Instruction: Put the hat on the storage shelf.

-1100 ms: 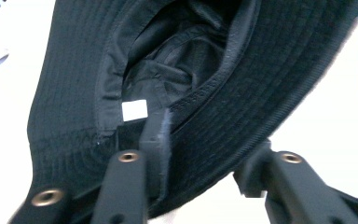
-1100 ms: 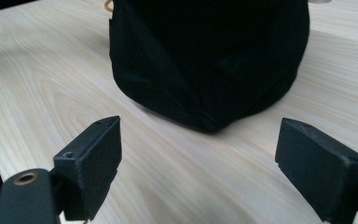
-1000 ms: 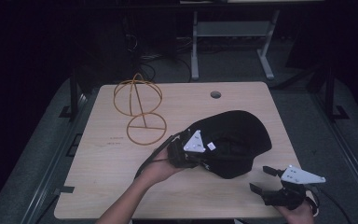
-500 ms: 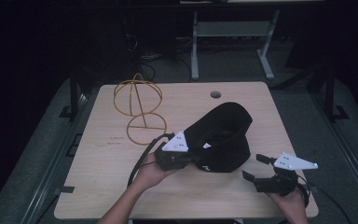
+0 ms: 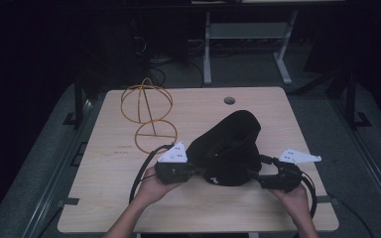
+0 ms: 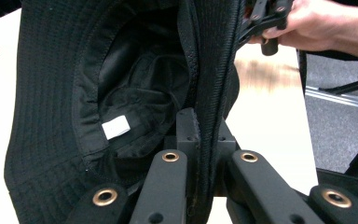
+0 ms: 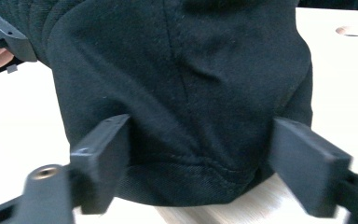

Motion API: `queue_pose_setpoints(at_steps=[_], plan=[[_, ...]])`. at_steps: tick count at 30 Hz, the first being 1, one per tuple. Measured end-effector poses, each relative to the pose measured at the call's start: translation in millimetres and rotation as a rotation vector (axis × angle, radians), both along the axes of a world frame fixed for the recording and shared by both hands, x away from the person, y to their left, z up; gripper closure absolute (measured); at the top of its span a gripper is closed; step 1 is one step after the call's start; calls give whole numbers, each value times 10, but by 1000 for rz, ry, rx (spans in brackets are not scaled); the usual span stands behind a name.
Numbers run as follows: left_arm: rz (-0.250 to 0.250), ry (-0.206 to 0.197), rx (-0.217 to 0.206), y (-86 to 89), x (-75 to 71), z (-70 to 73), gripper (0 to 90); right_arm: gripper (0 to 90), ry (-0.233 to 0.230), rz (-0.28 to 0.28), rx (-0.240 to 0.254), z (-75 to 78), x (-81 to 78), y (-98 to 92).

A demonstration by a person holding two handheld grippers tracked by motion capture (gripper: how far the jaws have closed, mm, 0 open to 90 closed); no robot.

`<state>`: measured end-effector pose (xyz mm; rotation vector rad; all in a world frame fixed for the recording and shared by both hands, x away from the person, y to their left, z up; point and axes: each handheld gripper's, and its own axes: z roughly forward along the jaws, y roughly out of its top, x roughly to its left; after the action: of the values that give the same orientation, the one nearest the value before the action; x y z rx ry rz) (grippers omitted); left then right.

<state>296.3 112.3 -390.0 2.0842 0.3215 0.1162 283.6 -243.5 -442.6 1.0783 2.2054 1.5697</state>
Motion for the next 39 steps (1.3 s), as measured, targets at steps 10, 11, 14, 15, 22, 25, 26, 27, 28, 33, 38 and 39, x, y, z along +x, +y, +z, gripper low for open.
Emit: queue_pose_setpoints(at_steps=[10,11,14,15,22,25,26,27,28,33,38,39], plan=[[3,9,-17,41,-10,-17,868,701,-77,-25,14,-94,-90,66],[3,9,-18,42,-15,-15,868,701,-77,-25,14,-94,-90,66],[8,2,-22,67,-35,7,863,820,-98,-25,25,-82,-120,89],[8,2,-22,67,-35,7,858,826,-102,-24,34,-73,-127,85],[23,-24,-5,112,-94,63,761,842,-150,-14,53,40,-209,55],[39,-45,8,170,-132,104,710,845,-173,-15,58,113,-242,40],[45,-51,10,188,-143,113,702,846,-186,-13,56,138,-246,36],[45,-51,10,188,-143,113,691,846,-186,-13,56,138,-246,36],[48,-54,10,206,-153,122,691,848,-196,-11,56,164,-251,33],[71,-64,10,294,-193,152,623,852,-231,5,54,303,-283,51],[101,-67,17,398,-232,137,566,855,-249,15,57,420,-283,76],[107,-65,17,428,-242,128,554,856,-251,17,59,446,-278,82]])
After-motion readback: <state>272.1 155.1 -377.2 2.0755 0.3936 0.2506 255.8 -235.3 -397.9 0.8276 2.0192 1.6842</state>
